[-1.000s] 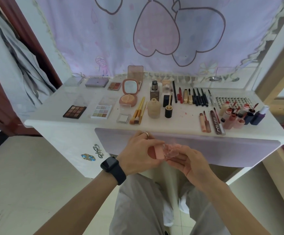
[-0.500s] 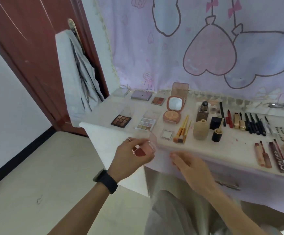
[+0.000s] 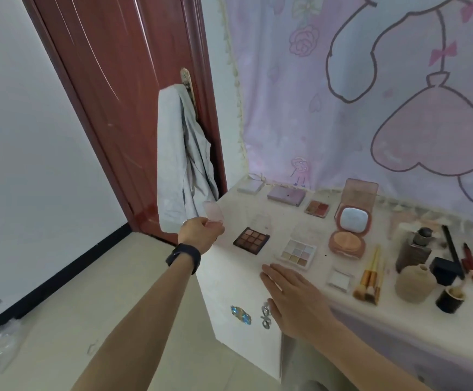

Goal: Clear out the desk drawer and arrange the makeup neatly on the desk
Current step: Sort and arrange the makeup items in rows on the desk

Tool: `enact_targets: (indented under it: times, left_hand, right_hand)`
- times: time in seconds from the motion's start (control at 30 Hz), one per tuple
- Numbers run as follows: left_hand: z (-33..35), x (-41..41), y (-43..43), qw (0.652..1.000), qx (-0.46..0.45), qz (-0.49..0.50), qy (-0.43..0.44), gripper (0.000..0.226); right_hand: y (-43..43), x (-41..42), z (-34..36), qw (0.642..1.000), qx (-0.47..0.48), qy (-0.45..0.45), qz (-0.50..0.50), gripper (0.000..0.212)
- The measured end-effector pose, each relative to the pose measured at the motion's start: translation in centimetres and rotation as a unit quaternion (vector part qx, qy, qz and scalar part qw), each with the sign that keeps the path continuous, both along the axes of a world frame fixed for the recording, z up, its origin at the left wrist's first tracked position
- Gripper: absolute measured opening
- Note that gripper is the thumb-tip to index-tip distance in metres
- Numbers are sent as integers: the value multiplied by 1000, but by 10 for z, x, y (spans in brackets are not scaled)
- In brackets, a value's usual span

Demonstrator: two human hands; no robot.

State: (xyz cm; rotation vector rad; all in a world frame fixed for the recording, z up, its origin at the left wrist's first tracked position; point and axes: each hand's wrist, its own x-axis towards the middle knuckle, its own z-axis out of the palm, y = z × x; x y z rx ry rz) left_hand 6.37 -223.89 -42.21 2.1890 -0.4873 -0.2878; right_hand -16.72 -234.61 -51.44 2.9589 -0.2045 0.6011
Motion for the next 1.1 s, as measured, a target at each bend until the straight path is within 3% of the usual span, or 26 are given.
enact_targets:
  times: [0.2, 0.27, 0.37, 0.47, 0.73, 1.1]
  left_hand:
    - [-12, 28, -26, 999, 42, 7, -27, 28]
    - [-18, 33, -27, 996, 65, 0, -53, 12]
    - [-28, 36, -28, 993, 91, 1, -74, 47]
    - [-31, 36, -27, 993, 89, 1, -74, 65]
    - [-34, 35, -32, 991, 92, 13, -94, 54]
    - [-25, 54, -25, 997, 57, -31, -52, 70]
  right_hand:
    - [-18, 6, -13, 999, -23, -8, 35, 52]
    - [-16, 8, -15, 999, -14, -1, 29, 53]
    - [-14, 8, -14, 1000, -6, 14, 18, 54]
    - [-12, 7, -12, 1000, -16, 20, 14, 55]
    - [-8, 3, -17, 997, -58, 40, -6, 82]
    - [-7, 2, -4, 994, -22, 102, -14, 79]
